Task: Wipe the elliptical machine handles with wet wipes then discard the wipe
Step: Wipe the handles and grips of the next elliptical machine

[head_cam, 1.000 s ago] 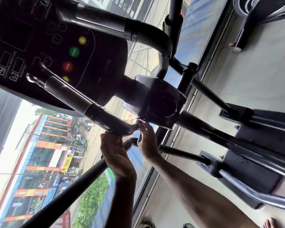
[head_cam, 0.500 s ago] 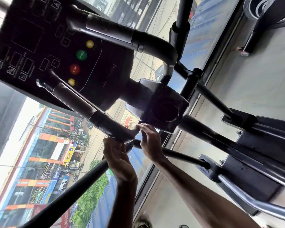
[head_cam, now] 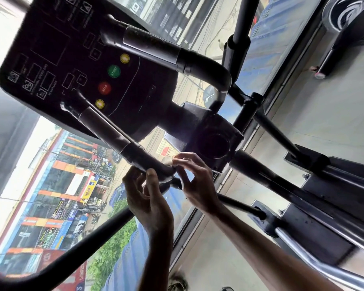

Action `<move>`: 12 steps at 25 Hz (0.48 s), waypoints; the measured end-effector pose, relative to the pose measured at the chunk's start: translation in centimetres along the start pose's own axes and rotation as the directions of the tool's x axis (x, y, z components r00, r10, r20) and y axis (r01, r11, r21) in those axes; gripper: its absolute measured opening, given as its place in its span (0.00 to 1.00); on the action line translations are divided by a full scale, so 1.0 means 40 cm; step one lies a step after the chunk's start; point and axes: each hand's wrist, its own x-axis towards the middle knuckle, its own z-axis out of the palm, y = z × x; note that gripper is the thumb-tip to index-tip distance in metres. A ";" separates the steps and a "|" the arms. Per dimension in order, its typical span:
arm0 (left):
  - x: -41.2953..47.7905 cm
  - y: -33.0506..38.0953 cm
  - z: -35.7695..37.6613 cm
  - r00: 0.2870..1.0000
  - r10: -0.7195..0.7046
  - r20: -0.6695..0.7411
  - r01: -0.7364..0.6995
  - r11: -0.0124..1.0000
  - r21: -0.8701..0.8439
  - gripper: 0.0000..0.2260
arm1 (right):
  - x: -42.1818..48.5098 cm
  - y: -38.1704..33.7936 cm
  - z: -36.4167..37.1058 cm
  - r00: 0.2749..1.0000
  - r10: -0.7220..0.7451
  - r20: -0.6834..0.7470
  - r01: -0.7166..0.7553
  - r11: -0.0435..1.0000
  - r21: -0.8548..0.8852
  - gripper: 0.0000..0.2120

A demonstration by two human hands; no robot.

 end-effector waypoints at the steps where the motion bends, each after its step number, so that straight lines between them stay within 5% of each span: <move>1: -0.003 0.007 0.000 1.000 -0.017 0.013 0.017 1.000 0.020 0.07 | 0.002 0.020 0.010 1.000 -0.007 0.027 0.008 0.998 -0.062 0.07; 5: -0.001 0.037 -0.003 0.999 -0.038 -0.011 0.039 0.994 0.100 0.06 | 0.027 0.071 0.032 0.987 0.091 0.129 -0.054 0.962 -0.267 0.10; 12: -0.001 0.059 0.000 0.999 -0.031 -0.027 0.036 0.981 0.190 0.04 | 0.003 -0.055 -0.048 0.996 0.063 0.068 -0.069 0.994 0.087 0.07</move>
